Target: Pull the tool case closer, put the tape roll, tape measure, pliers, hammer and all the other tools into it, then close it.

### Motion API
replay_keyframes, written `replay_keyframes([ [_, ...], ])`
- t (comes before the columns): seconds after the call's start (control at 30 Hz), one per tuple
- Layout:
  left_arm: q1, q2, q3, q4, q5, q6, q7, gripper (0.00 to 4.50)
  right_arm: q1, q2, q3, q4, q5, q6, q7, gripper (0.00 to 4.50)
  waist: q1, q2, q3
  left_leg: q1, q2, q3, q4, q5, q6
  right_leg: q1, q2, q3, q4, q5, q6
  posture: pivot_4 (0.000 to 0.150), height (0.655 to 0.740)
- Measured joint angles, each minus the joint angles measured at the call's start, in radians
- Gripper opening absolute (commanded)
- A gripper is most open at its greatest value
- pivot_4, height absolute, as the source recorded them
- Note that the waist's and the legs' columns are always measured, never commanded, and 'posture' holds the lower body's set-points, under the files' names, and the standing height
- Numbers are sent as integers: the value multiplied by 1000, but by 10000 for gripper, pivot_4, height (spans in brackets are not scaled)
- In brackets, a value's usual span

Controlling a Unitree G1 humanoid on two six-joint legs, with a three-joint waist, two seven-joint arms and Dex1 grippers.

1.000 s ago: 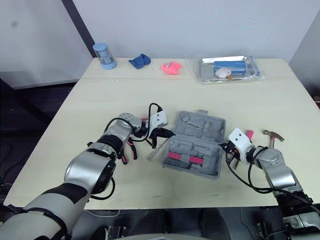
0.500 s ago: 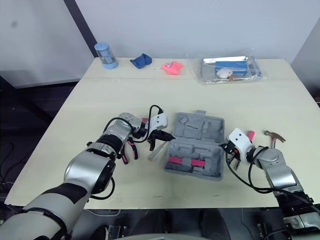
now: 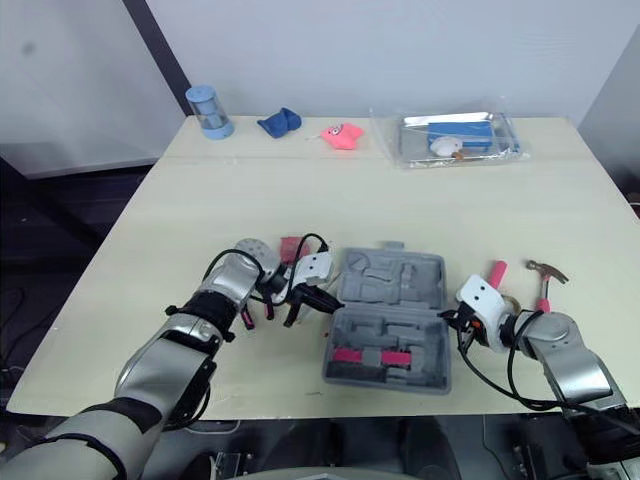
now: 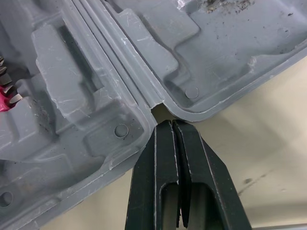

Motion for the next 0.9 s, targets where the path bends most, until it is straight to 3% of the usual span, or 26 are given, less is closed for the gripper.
replay_keyframes([
  [0.4, 200, 116, -38, -396, -54, 255, -15, 0, 52, 17, 8, -84, 17, 59, -2, 556, 4, 0, 0, 0, 4, 0, 0, 0, 0, 0, 0, 0, 0, 0, 0, 1500, 7400],
  [0.9, 268, 167, -95, -538, -104, 330, -14, 0, 123, -25, 3, -171, 55, 129, 2, 556, 5, 0, 0, 0, 4, 0, 0, 0, 1, 0, 0, 0, 0, 0, 0, 1500, 7400],
])
